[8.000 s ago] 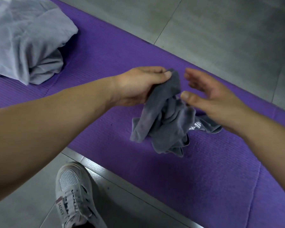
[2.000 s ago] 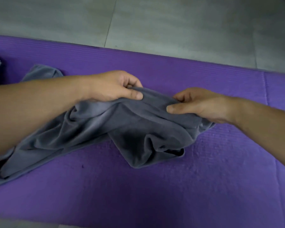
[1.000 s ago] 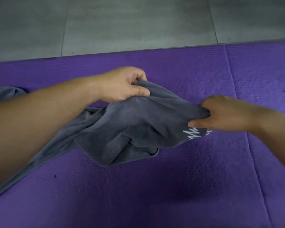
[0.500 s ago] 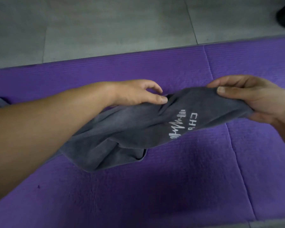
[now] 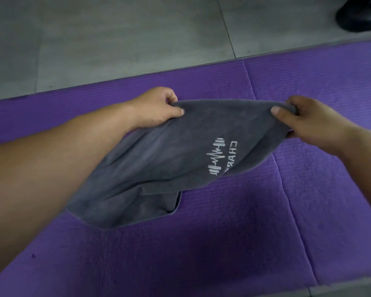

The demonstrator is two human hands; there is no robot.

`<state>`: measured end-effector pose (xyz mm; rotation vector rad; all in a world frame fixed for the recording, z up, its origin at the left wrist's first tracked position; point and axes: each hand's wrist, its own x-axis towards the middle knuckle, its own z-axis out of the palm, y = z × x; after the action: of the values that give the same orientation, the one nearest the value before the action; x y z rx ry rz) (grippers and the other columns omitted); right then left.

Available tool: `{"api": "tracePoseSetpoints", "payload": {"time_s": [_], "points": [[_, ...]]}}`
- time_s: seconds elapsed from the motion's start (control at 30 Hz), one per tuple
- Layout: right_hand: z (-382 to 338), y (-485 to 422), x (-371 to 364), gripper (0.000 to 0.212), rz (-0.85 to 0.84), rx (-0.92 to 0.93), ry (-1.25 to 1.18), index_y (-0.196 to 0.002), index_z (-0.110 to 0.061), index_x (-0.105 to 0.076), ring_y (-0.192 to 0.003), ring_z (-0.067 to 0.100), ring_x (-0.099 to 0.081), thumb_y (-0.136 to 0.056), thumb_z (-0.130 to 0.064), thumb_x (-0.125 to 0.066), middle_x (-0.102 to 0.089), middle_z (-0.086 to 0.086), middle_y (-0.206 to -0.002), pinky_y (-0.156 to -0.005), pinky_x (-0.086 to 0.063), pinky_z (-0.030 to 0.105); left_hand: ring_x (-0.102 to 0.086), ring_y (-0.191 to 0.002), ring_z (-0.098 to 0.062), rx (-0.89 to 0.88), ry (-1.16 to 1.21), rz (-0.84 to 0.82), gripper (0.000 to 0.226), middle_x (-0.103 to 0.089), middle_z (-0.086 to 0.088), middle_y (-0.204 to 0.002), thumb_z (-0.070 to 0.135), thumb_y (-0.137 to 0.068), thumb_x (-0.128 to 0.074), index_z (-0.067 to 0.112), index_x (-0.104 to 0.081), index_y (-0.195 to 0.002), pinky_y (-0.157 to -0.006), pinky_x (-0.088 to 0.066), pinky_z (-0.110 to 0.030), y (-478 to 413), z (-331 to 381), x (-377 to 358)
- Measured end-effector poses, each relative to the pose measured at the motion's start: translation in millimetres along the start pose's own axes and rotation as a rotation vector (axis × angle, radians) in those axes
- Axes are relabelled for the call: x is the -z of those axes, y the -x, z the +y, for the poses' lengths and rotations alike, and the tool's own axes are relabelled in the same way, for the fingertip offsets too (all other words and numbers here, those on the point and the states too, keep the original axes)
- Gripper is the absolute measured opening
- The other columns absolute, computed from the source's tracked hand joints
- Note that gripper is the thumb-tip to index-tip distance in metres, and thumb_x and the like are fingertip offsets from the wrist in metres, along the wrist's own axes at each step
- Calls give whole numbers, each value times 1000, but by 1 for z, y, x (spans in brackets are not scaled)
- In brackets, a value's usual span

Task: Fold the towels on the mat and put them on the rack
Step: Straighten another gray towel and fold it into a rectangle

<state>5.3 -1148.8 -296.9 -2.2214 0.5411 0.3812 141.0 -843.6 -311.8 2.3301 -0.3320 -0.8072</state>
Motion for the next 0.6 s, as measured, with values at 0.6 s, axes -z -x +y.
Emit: {"api": "tracePoseSetpoints", "payload": {"time_s": [0.6], "points": [[13, -35, -9, 32, 245, -99, -878, -125, -16, -64, -91, 14, -73, -97, -2, -60, -72, 6, -110, -75, -58, 28, -61, -118, -13, -55, -39, 205, 23, -70, 5, -118, 27, -96, -61, 27, -73, -117, -100, -44, -21, -17, 19, -7]]}}
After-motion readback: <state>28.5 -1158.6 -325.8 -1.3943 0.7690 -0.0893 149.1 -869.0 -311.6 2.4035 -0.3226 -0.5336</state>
